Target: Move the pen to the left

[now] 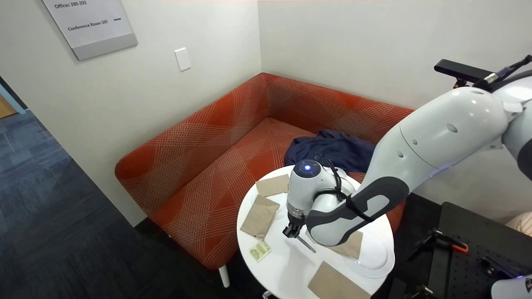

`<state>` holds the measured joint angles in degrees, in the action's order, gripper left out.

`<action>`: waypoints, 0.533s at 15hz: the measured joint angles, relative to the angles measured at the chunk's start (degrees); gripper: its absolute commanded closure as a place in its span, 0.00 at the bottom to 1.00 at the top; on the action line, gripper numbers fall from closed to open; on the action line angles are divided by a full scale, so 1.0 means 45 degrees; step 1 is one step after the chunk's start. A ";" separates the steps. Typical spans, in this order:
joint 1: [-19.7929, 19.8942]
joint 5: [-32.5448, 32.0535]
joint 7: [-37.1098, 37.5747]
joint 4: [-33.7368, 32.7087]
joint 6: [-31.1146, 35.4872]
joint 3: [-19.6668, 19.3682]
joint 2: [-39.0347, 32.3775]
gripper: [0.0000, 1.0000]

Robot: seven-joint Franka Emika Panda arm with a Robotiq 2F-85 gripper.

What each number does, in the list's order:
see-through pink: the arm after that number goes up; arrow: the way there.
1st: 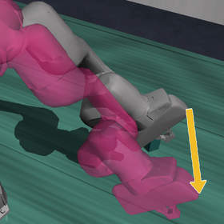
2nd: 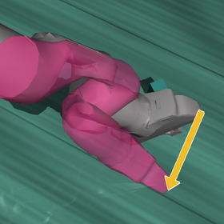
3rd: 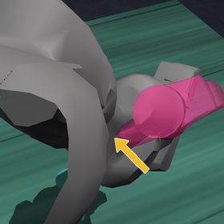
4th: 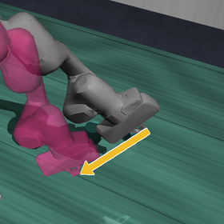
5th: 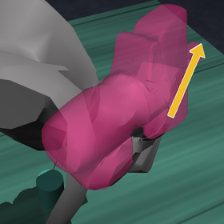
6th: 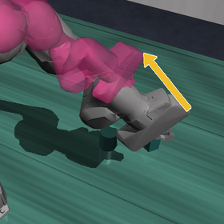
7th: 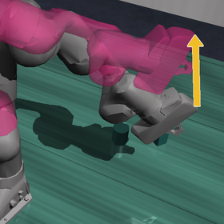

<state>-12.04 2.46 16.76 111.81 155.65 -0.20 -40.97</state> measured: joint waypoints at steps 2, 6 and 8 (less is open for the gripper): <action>-0.0030 -0.0002 -0.0309 -0.0160 -0.0034 0.0201 0.0011 0.97; -0.0083 -0.0012 -0.0924 -0.0616 -0.0724 0.0631 -0.0010 0.97; -0.0106 -0.0037 -0.1297 -0.0878 -0.1185 0.0834 -0.0077 0.97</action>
<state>-12.52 2.30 10.92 107.86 150.31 3.55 -41.32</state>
